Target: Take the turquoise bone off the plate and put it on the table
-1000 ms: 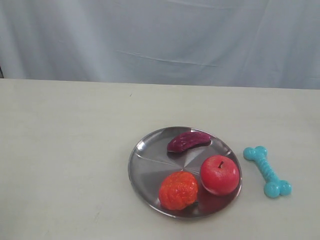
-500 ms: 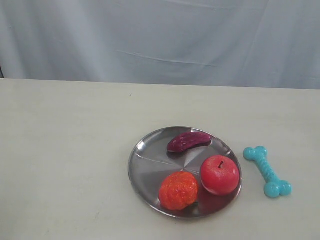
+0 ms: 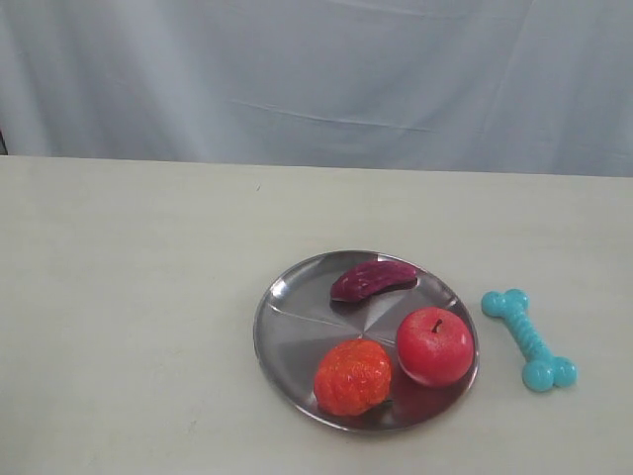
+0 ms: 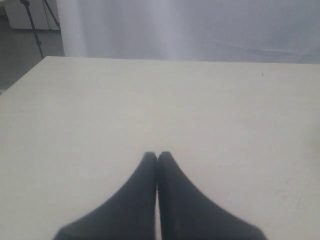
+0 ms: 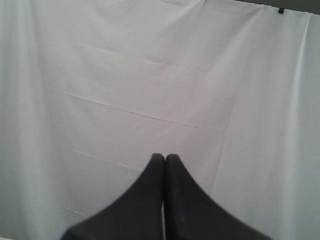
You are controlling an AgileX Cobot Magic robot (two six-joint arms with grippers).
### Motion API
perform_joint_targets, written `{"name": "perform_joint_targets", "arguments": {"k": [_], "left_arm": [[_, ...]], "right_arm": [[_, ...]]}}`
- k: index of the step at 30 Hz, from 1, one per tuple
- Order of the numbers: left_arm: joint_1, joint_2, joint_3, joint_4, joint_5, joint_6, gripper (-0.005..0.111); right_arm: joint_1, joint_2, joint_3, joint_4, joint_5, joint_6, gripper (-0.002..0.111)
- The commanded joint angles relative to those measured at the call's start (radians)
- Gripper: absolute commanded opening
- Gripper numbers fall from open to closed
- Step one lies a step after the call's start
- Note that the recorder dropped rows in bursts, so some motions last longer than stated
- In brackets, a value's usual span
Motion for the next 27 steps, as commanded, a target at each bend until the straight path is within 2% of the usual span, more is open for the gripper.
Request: {"name": "perform_joint_targets", "arguments": {"k": [1, 11, 21, 27], "left_arm": [[-0.008, -0.001, 0.003, -0.001, -0.005, -0.004, 0.0], [-0.008, -0.001, 0.003, -0.001, -0.005, -0.004, 0.0], [-0.008, -0.001, 0.003, -0.001, -0.005, -0.004, 0.0], [-0.008, -0.001, 0.003, -0.001, -0.005, -0.004, 0.0]], "right_arm": [[0.0, -0.005, 0.004, 0.003, -0.005, -0.011, 0.0], [0.0, -0.088, 0.031, -0.003, -0.015, -0.007, 0.0], [0.0, -0.088, 0.261, -0.003, -0.053, 0.057, 0.0], [0.0, -0.088, 0.444, 0.001, -0.187, 0.059, 0.0]]}}
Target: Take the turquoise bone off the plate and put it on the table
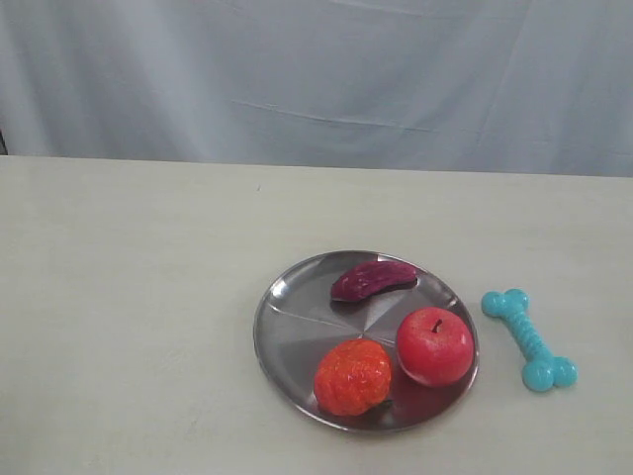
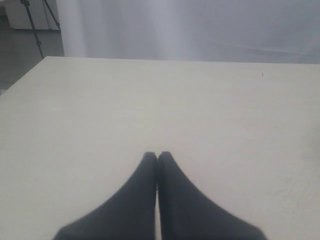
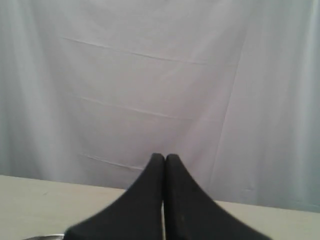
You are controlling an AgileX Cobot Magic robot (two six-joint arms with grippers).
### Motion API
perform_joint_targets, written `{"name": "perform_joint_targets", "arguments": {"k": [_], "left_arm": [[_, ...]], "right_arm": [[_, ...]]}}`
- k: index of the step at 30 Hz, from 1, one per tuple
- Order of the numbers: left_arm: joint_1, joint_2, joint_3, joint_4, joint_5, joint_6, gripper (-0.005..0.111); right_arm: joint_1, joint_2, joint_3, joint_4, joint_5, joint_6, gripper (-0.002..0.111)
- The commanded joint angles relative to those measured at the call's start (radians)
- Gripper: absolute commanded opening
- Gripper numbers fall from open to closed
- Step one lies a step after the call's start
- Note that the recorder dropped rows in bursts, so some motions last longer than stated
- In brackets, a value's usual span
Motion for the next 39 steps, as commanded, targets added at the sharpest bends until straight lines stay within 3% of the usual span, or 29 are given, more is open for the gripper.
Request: {"name": "perform_joint_targets", "arguments": {"k": [1, 11, 20, 30, 39], "left_arm": [[-0.008, -0.001, 0.003, -0.001, -0.005, -0.004, 0.0], [-0.008, -0.001, 0.003, -0.001, -0.005, -0.004, 0.0], [-0.008, -0.001, 0.003, -0.001, -0.005, -0.004, 0.0], [-0.008, -0.001, 0.003, -0.001, -0.005, -0.004, 0.0], [-0.008, -0.001, 0.003, -0.001, -0.005, -0.004, 0.0]], "right_arm": [[0.0, -0.005, 0.13, 0.009, -0.121, 0.008, 0.0], [0.0, -0.005, 0.312, 0.057, -0.187, 0.023, 0.0], [0.0, -0.005, 0.312, 0.048, -0.139, 0.014, 0.0], [0.0, -0.005, 0.312, 0.048, 0.107, 0.003, 0.0], [0.0, -0.005, 0.312, 0.048, 0.104, 0.009, 0.0]]}}
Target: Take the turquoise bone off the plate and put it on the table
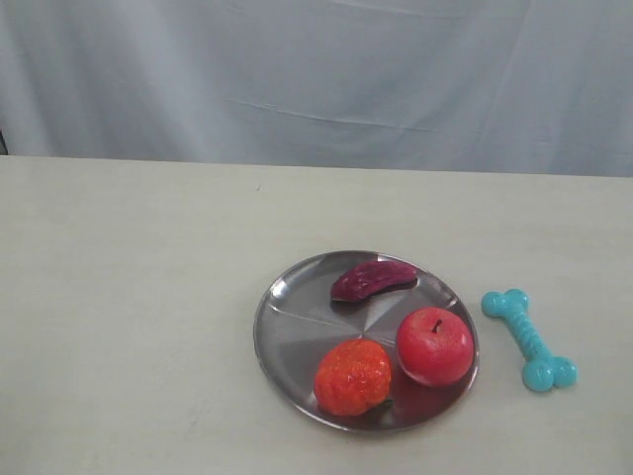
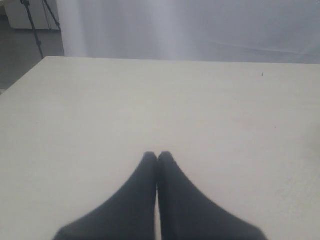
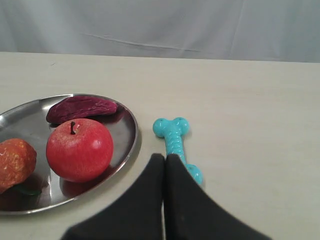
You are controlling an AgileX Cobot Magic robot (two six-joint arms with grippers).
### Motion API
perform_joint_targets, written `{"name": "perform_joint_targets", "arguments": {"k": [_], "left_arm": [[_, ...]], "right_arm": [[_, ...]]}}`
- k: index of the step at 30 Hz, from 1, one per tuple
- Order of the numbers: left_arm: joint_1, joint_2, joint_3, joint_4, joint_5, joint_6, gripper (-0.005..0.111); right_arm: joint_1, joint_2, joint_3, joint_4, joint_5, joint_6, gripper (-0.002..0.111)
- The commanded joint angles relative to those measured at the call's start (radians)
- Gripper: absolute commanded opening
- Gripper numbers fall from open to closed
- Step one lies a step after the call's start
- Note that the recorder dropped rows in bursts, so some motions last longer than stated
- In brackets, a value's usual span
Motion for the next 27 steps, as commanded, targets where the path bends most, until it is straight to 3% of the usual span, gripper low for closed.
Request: {"name": "perform_joint_targets", "arguments": {"k": [1, 27], "left_arm": [[-0.008, -0.001, 0.003, -0.001, -0.005, -0.004, 0.0], [-0.008, -0.001, 0.003, -0.001, -0.005, -0.004, 0.0]], "right_arm": [[0.0, -0.005, 0.003, -0.007, -0.002, -0.003, 0.0], [0.0, -0.005, 0.003, -0.106, -0.108, -0.005, 0.0]]}}
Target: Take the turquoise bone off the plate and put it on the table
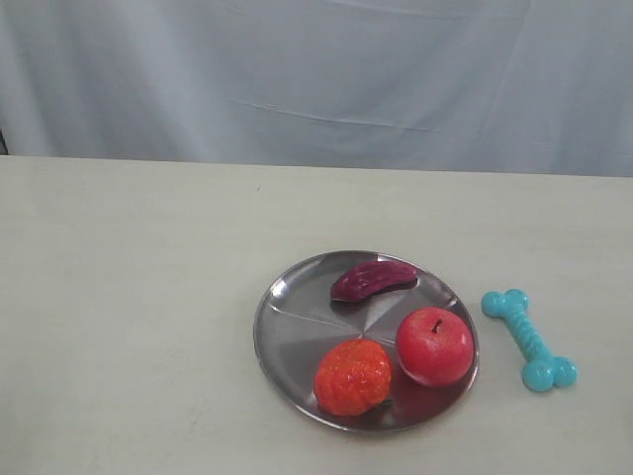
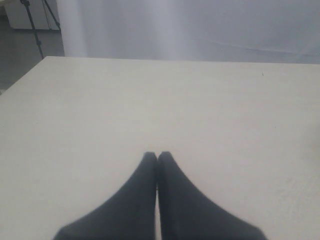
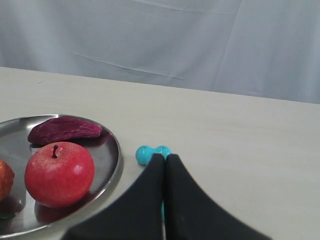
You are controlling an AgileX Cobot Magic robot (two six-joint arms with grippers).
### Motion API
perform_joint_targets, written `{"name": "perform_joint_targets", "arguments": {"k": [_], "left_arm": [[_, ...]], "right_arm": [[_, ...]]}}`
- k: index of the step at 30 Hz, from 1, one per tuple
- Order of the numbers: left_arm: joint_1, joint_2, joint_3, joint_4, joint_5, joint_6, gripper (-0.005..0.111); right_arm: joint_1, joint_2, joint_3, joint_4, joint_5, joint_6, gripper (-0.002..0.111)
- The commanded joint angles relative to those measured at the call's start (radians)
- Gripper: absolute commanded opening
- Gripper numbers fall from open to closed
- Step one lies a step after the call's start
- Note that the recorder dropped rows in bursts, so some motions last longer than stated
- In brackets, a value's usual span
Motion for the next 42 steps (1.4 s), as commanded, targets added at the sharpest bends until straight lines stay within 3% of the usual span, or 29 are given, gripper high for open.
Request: {"name": "perform_joint_targets", "arguments": {"k": [1, 6, 11, 42], "left_arm": [[-0.008, -0.001, 0.003, -0.001, -0.005, -0.004, 0.0], [-0.008, -0.001, 0.003, -0.001, -0.005, -0.004, 0.0], [-0.008, -0.001, 0.003, -0.001, -0.005, -0.004, 0.0], [-0.008, -0.001, 0.003, -0.001, -0.005, -0.004, 0.0]], "right_arm": [[0.0, -0.005, 0.003, -0.016, -0.011, -0.005, 0.0], [0.0, -0.005, 0.003, -0.003, -0.011, 0.002, 0.0], [0.0, -0.005, 0.003, -0.003, 0.033, 0.192, 0.0], [0.002, -0.005, 0.003, -0.011, 0.095, 0.098, 0.0]]}}
